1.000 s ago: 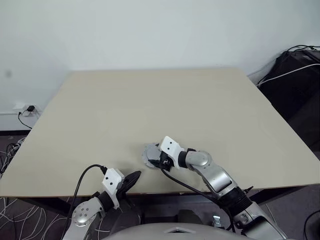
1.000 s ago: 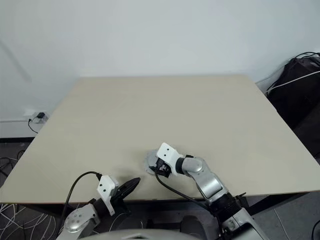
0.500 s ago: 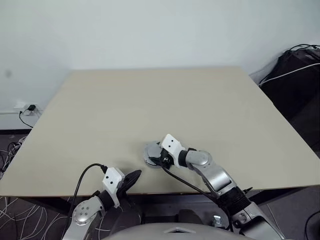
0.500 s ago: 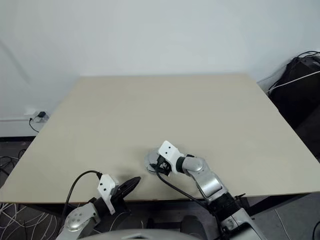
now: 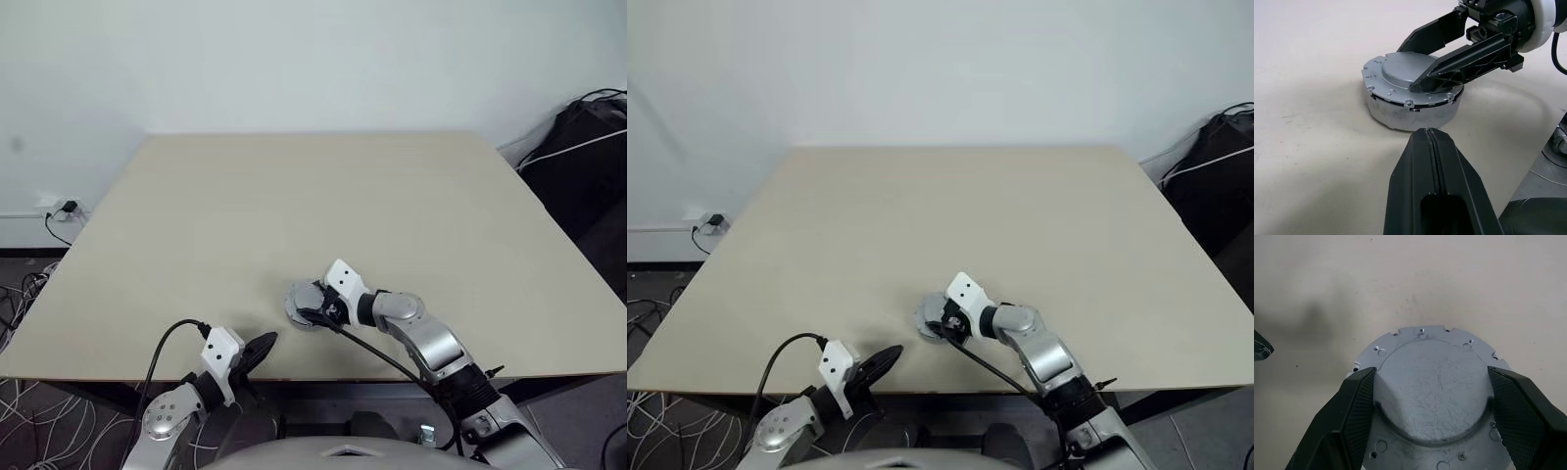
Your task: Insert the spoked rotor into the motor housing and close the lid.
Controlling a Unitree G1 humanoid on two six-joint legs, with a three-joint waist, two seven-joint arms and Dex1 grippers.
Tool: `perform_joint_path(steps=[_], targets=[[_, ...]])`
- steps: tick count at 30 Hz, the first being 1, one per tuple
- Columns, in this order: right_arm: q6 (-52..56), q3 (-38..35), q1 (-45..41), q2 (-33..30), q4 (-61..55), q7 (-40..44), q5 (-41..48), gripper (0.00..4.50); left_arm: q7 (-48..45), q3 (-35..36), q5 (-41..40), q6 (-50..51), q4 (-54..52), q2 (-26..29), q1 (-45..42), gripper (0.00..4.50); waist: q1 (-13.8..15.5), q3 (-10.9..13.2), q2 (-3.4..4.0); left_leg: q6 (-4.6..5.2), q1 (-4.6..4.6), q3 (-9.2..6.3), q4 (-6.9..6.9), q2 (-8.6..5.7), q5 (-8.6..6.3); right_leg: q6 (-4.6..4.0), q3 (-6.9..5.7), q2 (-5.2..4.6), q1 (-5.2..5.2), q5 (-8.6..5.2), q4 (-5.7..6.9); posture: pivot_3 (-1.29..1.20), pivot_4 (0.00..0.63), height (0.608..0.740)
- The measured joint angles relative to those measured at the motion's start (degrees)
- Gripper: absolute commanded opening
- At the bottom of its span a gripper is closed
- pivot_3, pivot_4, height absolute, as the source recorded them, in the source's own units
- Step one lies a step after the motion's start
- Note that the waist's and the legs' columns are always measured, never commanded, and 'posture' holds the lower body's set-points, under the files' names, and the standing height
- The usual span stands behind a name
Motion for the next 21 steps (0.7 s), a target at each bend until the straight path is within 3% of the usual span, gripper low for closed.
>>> perform_joint_path(steps=[21], targets=[[-3.82,0.49,0.5,-1.69,0.71,1.86,-0.39,3.2,0.03,-0.4,0.0,0.02,0.0,-0.1,-0.1,0.0,0.16,0.0,-0.07,0.07,-0.02,0.03,-0.03,-0.06,-0.05,0.07,-0.07,-0.08,0.0,-0.09,0.0,0.0,0.0,0.74]])
